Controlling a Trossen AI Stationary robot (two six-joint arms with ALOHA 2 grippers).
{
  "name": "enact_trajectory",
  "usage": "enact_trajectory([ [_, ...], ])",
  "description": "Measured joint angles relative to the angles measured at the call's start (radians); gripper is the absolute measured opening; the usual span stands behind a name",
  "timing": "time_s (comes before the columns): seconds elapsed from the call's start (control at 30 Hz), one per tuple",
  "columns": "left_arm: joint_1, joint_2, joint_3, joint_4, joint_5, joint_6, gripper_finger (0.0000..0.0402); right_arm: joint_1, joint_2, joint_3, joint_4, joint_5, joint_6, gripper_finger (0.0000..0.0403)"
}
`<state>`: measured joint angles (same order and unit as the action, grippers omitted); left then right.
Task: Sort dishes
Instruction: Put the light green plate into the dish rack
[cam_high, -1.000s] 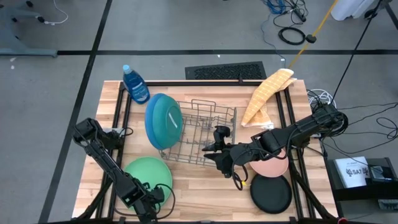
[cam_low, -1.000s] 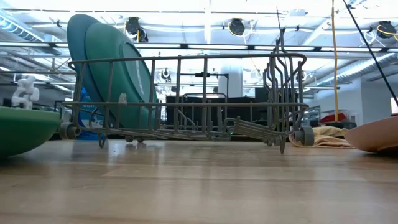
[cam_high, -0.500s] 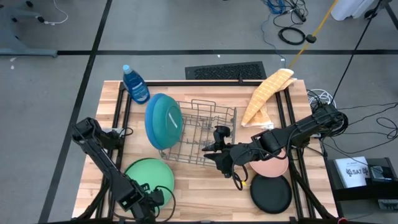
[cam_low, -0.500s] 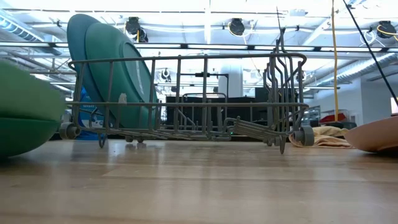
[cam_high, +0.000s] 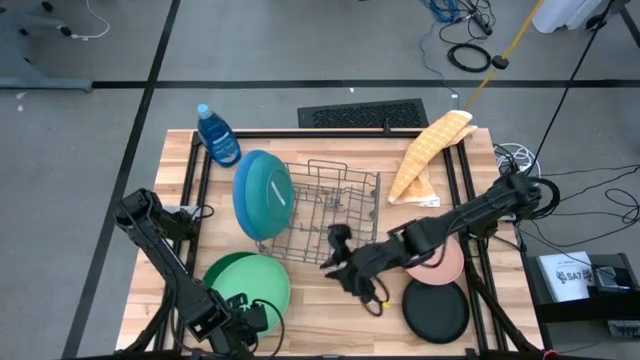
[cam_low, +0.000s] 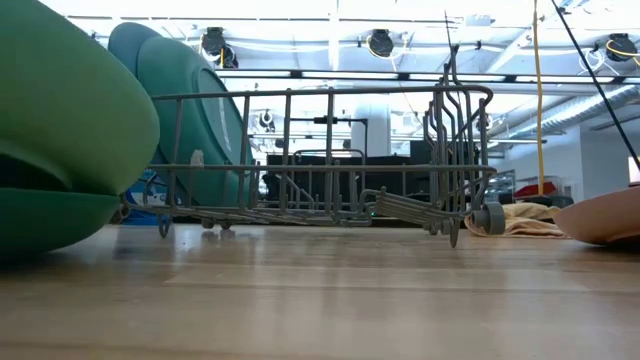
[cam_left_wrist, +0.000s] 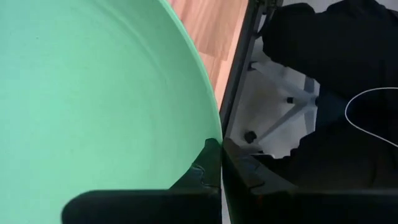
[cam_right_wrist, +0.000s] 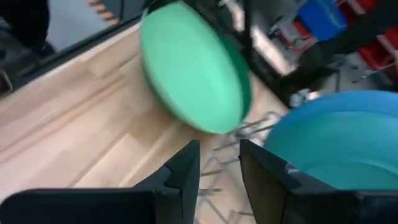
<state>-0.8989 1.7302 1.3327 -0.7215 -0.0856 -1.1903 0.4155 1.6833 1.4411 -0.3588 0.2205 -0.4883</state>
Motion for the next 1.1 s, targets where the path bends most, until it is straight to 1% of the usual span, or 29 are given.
enact_trajectory([
  [0.13, 0.0, 0.0, 0.0, 0.003, -0.006, 0.001, 0.0, 0.008, 0.108, 0.0, 0.09, -0.018, -0.052, 0.0126],
  [0.3, 0.0, 0.0, 0.0, 0.006, -0.012, 0.0, 0.0, 0.04, 0.226, 0.0, 0.298, -0.028, -0.201, 0.0146],
  [0.37, 0.0, 0.0, 0.0, 0.008, -0.013, -0.001, 0.0, 0.048, 0.264, 0.0, 0.339, -0.046, -0.26, 0.0151],
  [0.57, 0.004, 0.0, 0.0, 0.014, -0.016, 0.017, 0.0, 0.041, 0.349, 0.0, 0.481, -0.04, -0.361, 0.0155],
  [0.67, 0.014, -0.001, 0.0, 0.025, -0.016, 0.029, 0.0, 0.034, 0.371, 0.0, 0.549, -0.047, -0.371, 0.0152],
  [0.83, 0.029, -0.002, 0.0, 0.035, -0.017, 0.052, 0.0, 0.017, 0.39, 0.017, 0.54, -0.125, -0.332, 0.0146],
  [0.93, 0.035, -0.002, 0.0, 0.035, -0.017, 0.057, 0.0, 0.013, 0.406, 0.016, 0.539, -0.141, -0.323, 0.0146],
  [1.03, 0.04, -0.002, 0.0, 0.047, -0.019, 0.075, 0.0, 0.01, 0.438, 0.018, 0.573, -0.142, -0.322, 0.0146],
  [1.1, 0.047, -0.002, 0.0, 0.064, -0.018, 0.081, 0.0, 0.008, 0.462, 0.025, 0.568, -0.123, -0.323, 0.0146],
])
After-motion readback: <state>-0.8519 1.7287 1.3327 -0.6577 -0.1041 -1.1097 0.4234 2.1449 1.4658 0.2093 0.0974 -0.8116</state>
